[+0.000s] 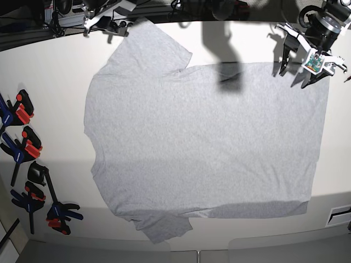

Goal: Fold the T-shirt properly
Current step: 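Move both grippers toward the shirt's shoulder corners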

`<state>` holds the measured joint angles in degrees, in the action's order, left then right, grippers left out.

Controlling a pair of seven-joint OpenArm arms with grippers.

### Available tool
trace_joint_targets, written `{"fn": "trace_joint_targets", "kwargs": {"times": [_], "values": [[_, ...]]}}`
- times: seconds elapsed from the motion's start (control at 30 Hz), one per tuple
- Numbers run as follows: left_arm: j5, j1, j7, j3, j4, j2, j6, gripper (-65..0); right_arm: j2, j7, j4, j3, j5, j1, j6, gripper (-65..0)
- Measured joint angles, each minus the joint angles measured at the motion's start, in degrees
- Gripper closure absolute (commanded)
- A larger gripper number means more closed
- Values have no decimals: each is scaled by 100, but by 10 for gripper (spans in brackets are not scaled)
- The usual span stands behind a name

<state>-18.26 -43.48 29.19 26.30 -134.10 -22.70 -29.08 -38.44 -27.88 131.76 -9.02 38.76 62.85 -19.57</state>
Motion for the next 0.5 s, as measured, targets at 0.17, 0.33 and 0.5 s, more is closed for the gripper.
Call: {"fn": "trace_joint_targets", "kwargs": {"times": [0.17,0.33,0.5], "values": [[0,0,0,0,0,2,-2,-316,0,42,-514,-570,748,2,313,-342],[0,0,0,0,0,-2,0,-316,4,57,-1040,-984,1119,-221,632,-342],[0,2,0,0,0,-4,2,-316,-2,31,-1908,-1569,1775,-855,1534,-342]]}}
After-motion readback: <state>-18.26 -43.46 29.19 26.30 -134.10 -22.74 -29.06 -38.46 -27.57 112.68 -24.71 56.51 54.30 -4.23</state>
